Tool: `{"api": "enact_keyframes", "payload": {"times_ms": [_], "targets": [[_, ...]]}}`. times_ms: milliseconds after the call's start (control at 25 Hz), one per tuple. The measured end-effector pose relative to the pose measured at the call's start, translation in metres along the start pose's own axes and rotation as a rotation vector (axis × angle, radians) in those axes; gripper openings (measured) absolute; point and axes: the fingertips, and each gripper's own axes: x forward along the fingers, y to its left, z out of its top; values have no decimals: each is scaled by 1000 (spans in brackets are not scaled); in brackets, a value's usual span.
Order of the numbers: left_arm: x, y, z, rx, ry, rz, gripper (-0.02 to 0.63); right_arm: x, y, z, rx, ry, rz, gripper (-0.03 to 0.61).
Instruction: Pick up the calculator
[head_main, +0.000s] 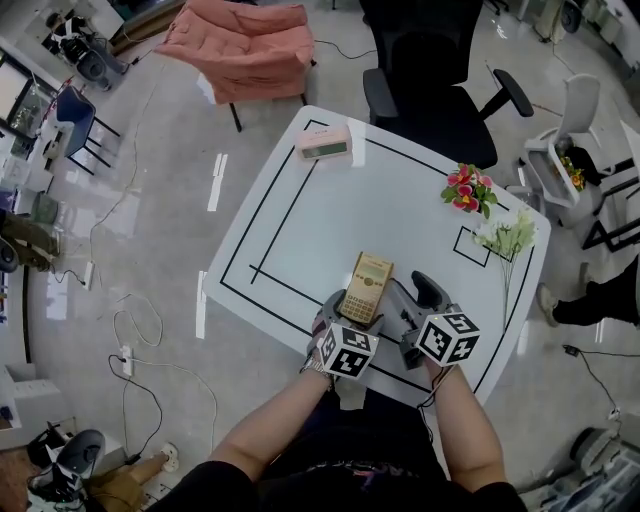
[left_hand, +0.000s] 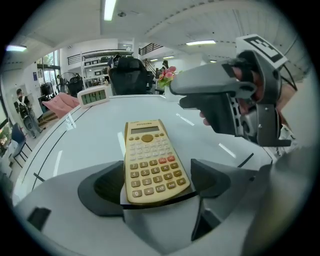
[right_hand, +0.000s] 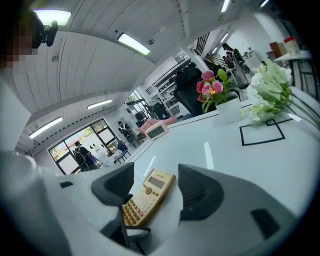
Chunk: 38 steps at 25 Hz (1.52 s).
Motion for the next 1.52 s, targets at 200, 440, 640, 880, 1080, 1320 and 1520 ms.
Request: {"api": "enact_keyframes", "payload": {"times_ms": [200,440,640,880,1080,1320,1520], "targets": [[-2,4,1,-16,-39,-4,394,2,1,-3,2,12,1,265],[-3,7,1,-49,-46,-36,387,5,3,-8,4,24,6,265],[-6,9,6,-138,-82,-103,385,6,4,-14,30,37,13,265],[-12,12,12,-252,-96,-190,385,14,6,-28,115,84,38,265],[-14,13,13,-297,-99,-237,385,23,6,-39,187,137,53,265],[-16,14,16,-333,-97,-273,385,34,11,-48,270,196,78,265],[-17,14,16,-351,-94,-292,385,44,18,-54,312,250,104,264]]}}
